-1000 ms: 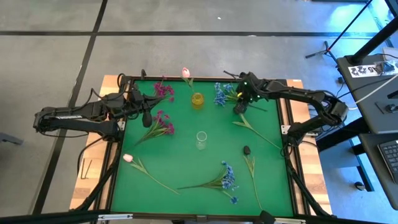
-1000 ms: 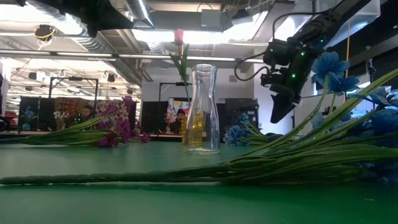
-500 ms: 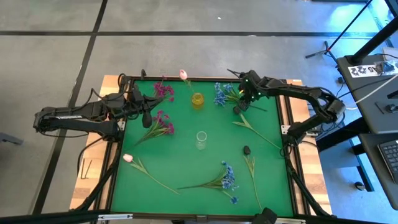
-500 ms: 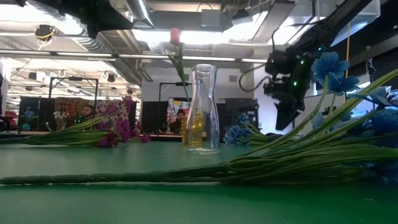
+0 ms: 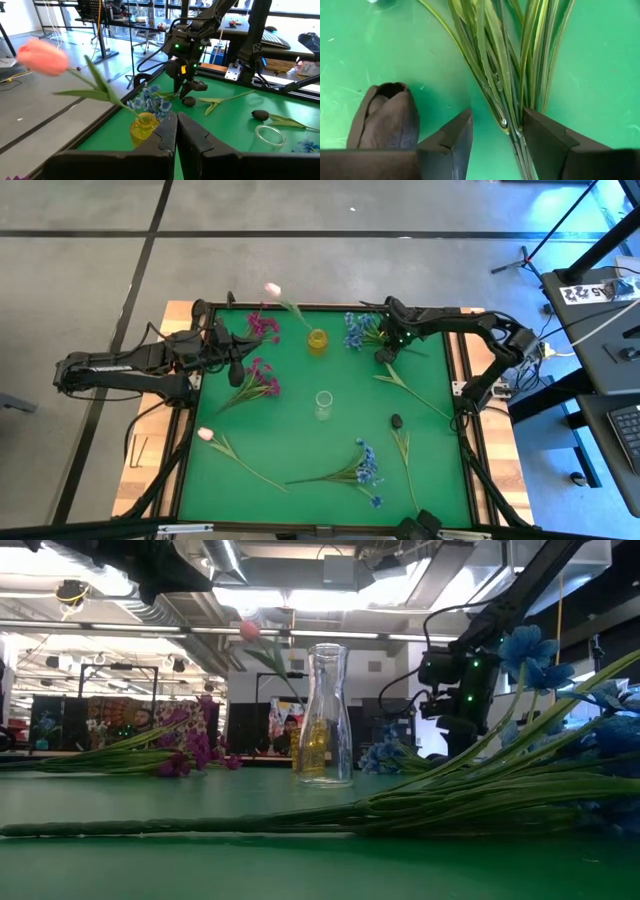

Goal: Sort flowers into vase by color
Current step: Put the top blue flowers into the yellow vase

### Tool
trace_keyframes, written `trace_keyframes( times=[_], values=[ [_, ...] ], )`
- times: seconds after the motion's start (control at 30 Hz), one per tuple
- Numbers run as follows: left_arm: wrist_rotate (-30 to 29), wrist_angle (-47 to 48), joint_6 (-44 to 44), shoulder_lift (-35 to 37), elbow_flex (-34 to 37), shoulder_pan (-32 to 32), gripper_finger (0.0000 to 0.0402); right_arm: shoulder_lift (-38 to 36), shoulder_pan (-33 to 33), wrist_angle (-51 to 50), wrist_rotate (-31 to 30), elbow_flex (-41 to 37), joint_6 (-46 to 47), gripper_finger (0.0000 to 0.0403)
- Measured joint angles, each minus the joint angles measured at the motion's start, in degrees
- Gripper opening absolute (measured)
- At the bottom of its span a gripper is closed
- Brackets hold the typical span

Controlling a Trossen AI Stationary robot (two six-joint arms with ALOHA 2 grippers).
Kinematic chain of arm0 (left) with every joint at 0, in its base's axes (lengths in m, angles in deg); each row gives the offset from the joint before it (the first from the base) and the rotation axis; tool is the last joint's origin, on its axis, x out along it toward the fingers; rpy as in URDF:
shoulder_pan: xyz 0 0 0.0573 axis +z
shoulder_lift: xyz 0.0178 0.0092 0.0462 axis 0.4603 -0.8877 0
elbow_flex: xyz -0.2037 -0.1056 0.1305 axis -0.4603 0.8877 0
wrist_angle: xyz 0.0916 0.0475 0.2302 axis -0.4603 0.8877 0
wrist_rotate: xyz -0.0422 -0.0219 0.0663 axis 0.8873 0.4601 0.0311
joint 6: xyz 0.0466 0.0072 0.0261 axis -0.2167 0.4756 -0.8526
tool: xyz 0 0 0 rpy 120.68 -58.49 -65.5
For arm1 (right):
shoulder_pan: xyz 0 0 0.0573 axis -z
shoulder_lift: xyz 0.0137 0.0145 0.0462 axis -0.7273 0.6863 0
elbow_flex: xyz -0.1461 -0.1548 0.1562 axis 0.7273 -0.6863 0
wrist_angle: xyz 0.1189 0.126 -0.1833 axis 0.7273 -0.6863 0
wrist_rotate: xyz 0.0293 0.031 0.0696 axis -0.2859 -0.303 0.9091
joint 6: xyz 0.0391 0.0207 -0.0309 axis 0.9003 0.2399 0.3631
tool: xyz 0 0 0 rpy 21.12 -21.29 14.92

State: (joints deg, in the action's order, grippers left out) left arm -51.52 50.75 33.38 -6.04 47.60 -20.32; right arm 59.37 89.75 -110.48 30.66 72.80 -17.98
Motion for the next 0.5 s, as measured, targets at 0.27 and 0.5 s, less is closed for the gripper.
trace_keyframes(
  times=[0.27, 0.5],
  values=[
    [0.0, 0.0, 1.0, 0.0, 0.0, 0.0, 0.0006, 0.1, 0.0, 0.4, -1.0, 0.0, 0.0, 0.0169],
    [0.0, 0.0, 1.0, 0.0, 0.0, 0.0, 0.0006, 0.1, 0.0, 0.4, -1.3, 0.0, 0.0, 0.0163]
  ],
)
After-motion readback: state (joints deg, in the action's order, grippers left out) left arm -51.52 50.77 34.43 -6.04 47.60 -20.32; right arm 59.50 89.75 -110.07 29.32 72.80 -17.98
